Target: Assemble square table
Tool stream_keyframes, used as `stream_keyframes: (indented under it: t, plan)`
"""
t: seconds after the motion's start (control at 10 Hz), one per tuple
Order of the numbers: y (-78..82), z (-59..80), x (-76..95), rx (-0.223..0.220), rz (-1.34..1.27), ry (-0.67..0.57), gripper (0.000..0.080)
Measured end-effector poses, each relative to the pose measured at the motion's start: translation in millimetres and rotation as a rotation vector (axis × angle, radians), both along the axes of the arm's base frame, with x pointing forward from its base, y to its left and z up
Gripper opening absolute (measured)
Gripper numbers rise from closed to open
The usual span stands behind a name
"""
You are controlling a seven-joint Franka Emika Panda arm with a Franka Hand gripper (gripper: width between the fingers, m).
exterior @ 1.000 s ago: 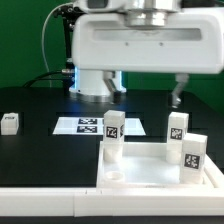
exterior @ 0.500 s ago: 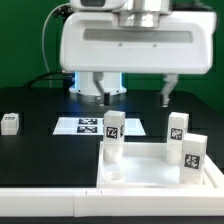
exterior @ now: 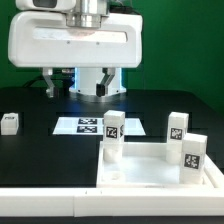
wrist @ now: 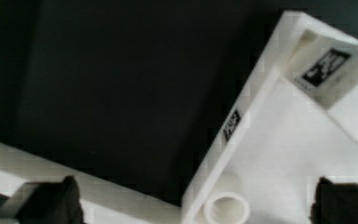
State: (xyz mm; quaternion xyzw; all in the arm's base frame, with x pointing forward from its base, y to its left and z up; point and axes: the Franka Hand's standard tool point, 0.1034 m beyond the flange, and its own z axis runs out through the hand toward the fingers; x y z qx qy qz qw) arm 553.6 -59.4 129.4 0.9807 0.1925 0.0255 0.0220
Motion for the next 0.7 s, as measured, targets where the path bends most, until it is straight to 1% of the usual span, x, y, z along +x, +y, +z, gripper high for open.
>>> stream_keyframes:
  t: [0.2, 0.3, 0.4, 0.5, 0.6, 0.7]
  plan:
    - [1.6, -1.9, -2.7, 0.003, -0.021, 0.024, 0.0649]
    - [-4.9, -4.4, -6.0, 0.008, -0.031, 0.029, 0.0649]
    - [-26.9, -10.8, -20.0, 0.01, -0.079, 0.063, 0.0649]
    - [-44.7, -14.6, -41.5, -0.005, -0.116, 0.157, 0.0649]
    - [-57.9, -16.9, -57.2, -0.007, -0.151, 0.21, 0.0649]
    - [-61.6, -17.5, -67.1, -0.004, -0.17, 0.262, 0.0649]
